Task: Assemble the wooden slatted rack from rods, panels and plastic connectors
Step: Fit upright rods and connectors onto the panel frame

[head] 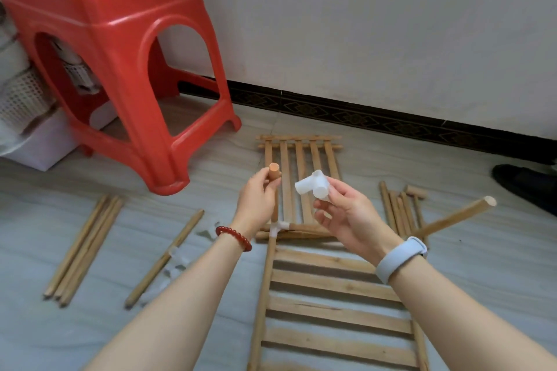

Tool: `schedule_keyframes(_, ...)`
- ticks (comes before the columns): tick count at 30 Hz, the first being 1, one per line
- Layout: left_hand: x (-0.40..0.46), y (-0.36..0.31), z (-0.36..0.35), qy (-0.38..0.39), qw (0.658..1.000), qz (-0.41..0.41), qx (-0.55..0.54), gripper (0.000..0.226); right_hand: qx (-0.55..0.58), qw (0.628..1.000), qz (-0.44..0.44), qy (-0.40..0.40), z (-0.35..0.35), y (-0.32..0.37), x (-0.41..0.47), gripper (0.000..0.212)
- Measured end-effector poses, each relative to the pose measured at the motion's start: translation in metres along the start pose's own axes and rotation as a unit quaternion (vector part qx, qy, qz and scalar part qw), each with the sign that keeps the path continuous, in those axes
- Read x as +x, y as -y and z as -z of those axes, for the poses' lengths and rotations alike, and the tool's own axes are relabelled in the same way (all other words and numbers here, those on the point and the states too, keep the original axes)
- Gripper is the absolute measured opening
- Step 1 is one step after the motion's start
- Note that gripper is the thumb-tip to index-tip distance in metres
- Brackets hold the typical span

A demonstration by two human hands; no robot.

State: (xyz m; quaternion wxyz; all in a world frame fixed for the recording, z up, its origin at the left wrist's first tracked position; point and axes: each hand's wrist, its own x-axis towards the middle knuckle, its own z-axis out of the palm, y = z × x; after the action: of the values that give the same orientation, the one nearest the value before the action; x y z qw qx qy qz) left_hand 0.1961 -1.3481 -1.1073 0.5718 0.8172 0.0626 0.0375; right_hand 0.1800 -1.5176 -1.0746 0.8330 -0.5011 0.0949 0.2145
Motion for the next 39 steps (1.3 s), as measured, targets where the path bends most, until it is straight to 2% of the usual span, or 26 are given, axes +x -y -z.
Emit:
schedule_keyframes(3, -0.026, 0.0, 0.006, 0.003, 0.995, -0.091, 0.038, 0.013, -0.014, 1.0, 0.01, -0.008, -0.006, 0.005, -0.008, 0.021)
schedule_keyframes(5, -0.043, 0.004, 0.013, 0.027, 0.992, -0.115, 0.048, 0.017, -0.003, 1.0, 0.003, -0.023, -0.012, 0.006, -0.012, 0.021)
schedule_keyframes(8, -0.06, 0.019, 0.022, 0.048, 0.994, -0.081, 0.062, 0.014, 0.015, 1.0, -0.022, -0.013, -0.025, 0.002, -0.019, 0.02)
schedule_keyframes(11, -0.069, 0.032, 0.023, 0.037, 0.993, -0.067, 0.087, 0.015, 0.018, 0.998, -0.044, 0.031, -0.038, -0.007, -0.022, 0.017)
schedule_keyframes(15, -0.072, 0.043, 0.024, 0.018, 0.991, -0.066, 0.114, 0.013, 0.003, 0.996, -0.053, 0.072, -0.043, -0.012, -0.021, 0.026)
schedule_keyframes(22, -0.069, 0.048, 0.018, 0.02, 0.991, -0.071, 0.11, 0.011, -0.108, 0.993, -0.02, 0.033, -0.035, -0.012, -0.013, 0.024)
schedule_keyframes(25, -0.068, 0.048, 0.013, 0.01, 0.99, -0.076, 0.117, 0.015, -0.12, 0.992, -0.023, 0.032, -0.035, -0.014, -0.01, 0.028)
schedule_keyframes(32, -0.066, 0.05, 0.009, -0.001, 0.992, -0.08, 0.102, 0.017, -0.003, 0.996, -0.069, 0.048, -0.028, -0.011, -0.008, 0.028)
schedule_keyframes(35, -0.065, 0.052, 0.012, 0.014, 0.992, -0.071, 0.105, 0.015, -0.06, 0.995, -0.069, 0.027, -0.023, -0.012, -0.008, 0.04)
schedule_keyframes(39, -0.07, 0.05, 0.013, 0.015, 0.992, -0.064, 0.111, 0.014, -0.167, 0.985, -0.027, 0.018, -0.028, -0.017, -0.007, 0.029)
